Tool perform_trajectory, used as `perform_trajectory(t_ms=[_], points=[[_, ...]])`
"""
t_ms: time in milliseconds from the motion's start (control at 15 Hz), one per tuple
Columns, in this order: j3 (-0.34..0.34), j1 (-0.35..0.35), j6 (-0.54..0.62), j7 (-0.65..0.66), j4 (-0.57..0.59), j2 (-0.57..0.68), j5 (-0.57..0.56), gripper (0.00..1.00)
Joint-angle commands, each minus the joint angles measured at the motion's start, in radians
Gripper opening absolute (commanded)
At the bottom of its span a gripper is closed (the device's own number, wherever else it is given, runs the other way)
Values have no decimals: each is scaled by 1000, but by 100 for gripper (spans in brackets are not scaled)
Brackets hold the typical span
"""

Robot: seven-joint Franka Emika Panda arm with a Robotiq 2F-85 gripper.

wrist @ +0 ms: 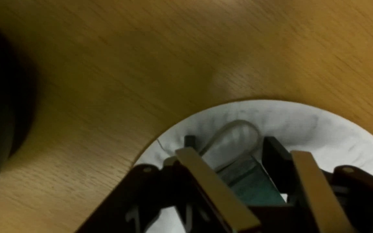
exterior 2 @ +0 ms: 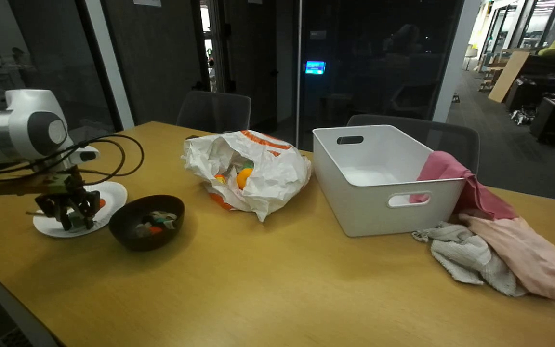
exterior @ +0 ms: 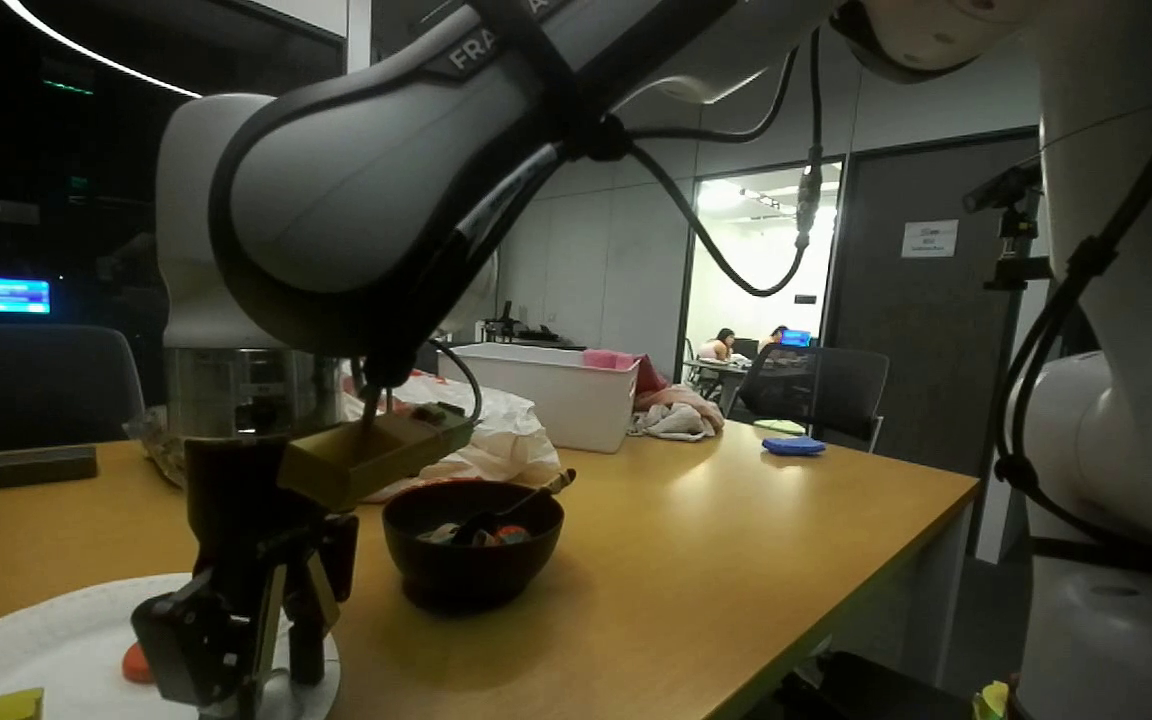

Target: Remove the blocks and ring from the white plate and put them in the black bowl.

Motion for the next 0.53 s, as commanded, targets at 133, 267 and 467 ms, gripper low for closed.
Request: perform_trajectory(t_ms=[133, 267, 467], points=[[15, -21, 52, -39, -33, -31, 24, 85], [14, -21, 61, -41, -35, -32, 21, 48], [14, -22, 68, -45, -36, -33, 22, 31]])
